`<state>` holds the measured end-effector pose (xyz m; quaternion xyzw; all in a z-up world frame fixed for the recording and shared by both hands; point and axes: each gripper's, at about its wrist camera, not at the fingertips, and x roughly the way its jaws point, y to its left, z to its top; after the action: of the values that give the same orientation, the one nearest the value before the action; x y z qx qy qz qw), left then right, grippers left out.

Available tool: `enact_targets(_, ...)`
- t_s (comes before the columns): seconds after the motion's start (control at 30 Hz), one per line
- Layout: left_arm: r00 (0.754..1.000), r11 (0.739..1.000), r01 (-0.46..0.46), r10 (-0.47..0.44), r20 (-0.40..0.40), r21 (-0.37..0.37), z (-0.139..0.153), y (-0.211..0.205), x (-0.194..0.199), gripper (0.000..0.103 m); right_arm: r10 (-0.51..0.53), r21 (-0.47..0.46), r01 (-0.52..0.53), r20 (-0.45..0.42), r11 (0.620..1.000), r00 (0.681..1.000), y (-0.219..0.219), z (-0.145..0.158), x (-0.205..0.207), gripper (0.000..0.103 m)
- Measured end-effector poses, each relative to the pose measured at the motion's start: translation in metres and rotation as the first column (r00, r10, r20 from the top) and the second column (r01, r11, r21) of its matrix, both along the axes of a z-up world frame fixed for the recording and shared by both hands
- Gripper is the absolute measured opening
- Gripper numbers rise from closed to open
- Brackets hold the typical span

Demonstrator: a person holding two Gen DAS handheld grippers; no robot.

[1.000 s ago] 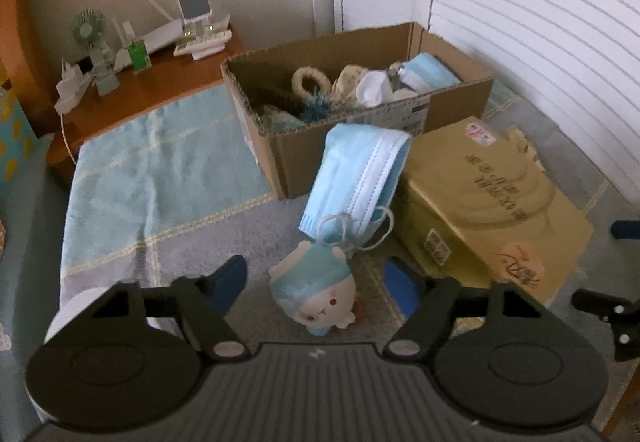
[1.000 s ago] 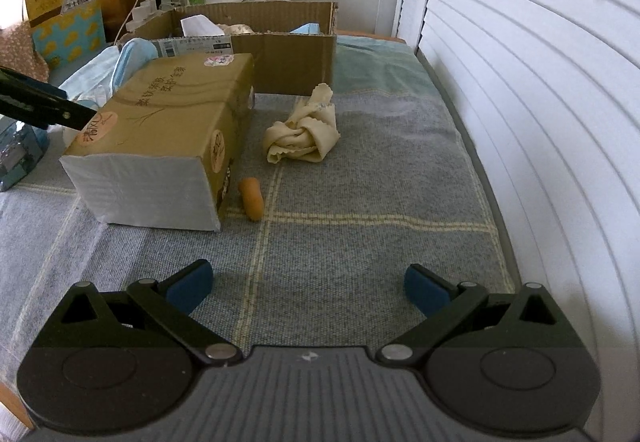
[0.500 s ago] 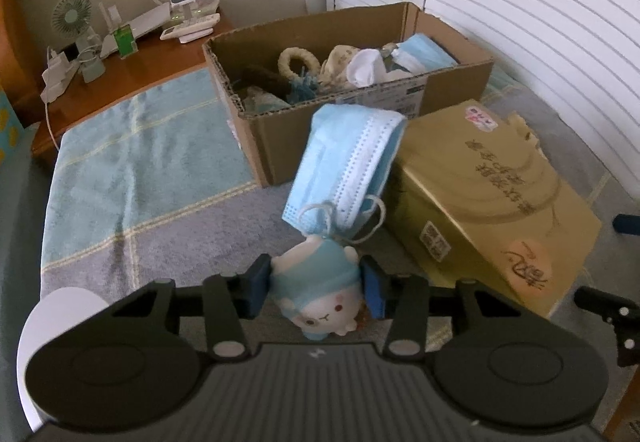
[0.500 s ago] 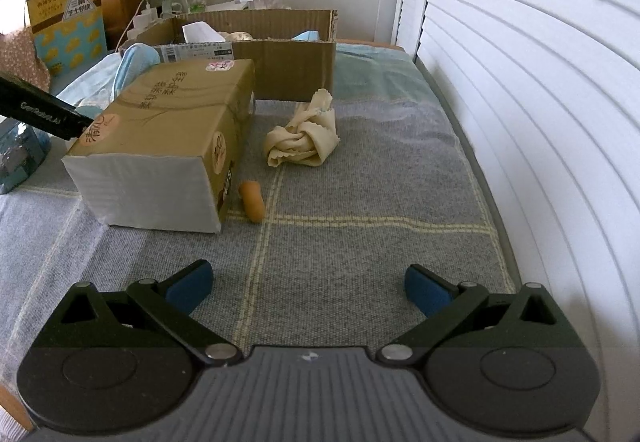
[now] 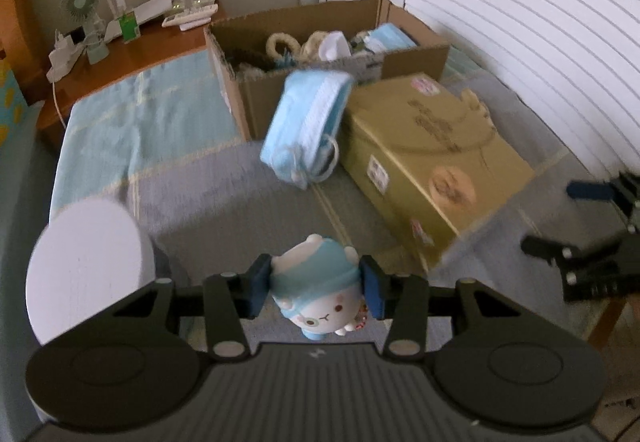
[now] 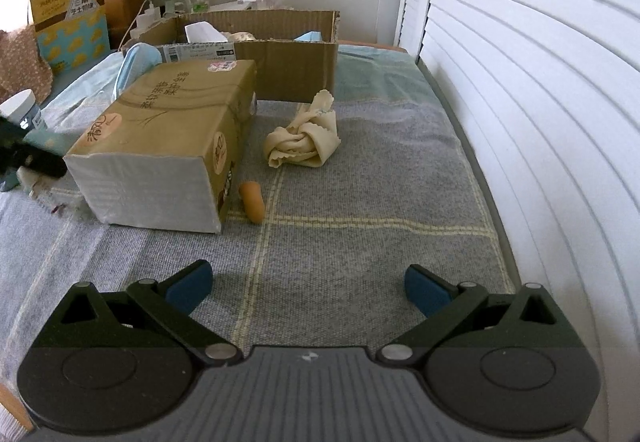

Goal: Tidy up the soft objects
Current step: 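Grasp the small orange piece with the right tool while the left tool holds the plush toy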

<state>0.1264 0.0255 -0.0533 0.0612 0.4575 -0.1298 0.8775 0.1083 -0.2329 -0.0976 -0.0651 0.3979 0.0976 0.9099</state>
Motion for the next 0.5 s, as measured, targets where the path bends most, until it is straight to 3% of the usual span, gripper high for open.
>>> enact_targets(0.5,0.998,0.997,-0.062,0.062,-0.007,-0.038,-0.016,0.002,-0.019,0.047,0.010,-0.084,-0.007,0.045,0.996,0.999,0.008,0.004,0.027,0.102)
